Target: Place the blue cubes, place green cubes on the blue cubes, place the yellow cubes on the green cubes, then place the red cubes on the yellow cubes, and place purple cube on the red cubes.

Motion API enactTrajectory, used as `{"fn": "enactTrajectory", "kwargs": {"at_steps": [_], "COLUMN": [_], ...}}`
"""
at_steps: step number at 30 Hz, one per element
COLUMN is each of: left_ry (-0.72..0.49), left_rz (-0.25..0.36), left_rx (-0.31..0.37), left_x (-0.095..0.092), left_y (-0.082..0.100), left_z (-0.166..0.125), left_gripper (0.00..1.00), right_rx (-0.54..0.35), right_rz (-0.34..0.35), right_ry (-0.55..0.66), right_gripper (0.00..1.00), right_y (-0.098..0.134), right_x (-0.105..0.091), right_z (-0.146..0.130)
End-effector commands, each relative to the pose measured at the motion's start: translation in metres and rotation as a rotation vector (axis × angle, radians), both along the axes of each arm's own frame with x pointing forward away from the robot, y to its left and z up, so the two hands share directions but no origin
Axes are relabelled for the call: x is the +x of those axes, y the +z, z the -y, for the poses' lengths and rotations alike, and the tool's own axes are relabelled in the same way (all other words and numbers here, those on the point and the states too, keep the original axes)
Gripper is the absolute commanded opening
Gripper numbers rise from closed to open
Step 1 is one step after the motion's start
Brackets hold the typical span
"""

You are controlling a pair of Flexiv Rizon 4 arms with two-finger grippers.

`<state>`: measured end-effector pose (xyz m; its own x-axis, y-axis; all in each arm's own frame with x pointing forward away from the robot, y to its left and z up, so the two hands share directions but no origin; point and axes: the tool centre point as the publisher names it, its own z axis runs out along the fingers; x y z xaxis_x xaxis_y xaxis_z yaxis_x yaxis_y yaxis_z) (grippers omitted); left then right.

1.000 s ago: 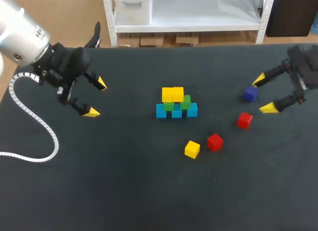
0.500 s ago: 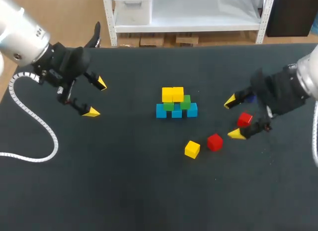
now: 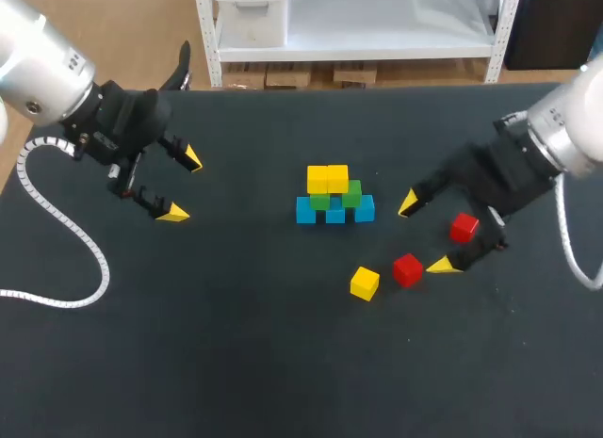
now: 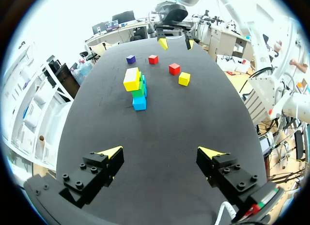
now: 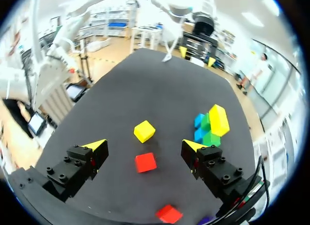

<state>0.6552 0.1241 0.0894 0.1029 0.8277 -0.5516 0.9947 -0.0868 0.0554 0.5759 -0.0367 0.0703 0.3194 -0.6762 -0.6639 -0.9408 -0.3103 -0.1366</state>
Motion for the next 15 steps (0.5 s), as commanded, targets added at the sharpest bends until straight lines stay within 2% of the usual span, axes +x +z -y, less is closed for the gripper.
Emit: {"fn": "enactTrajectory", "kwargs": {"at_steps": [1,6,8,15], "left_ry": [-0.003,-0.003,-0.003,-0.003], "left_rz": [0.0,0.0,0.0,0.0], "left_rx": [-0.003,-0.003,-0.003,-0.003], "left_x": [0.001,0.001,0.001,0.001], "left_y": [-0.001,-0.001,-0.001,-0.001], "left_z": [-0.001,-0.001,-0.001,-0.001], "left_gripper": [1.0,1.0,1.0,1.0], "right_rx": [-0.08,-0.099,-0.154,-0.21], "right_rz": [-0.113,-0.074,-0.063,-0.058], "right_ry": [0.487,0.639,0.699,0.808], "right_gripper": [1.0,1.0,1.0,1.0], "right_y": [-0.01,-0.015,-0.022,-0.037], "right_x": [0.019,0.01,0.007,0.004], "right_z": [-0.013,-0.03,-0.037,-0.048]}}
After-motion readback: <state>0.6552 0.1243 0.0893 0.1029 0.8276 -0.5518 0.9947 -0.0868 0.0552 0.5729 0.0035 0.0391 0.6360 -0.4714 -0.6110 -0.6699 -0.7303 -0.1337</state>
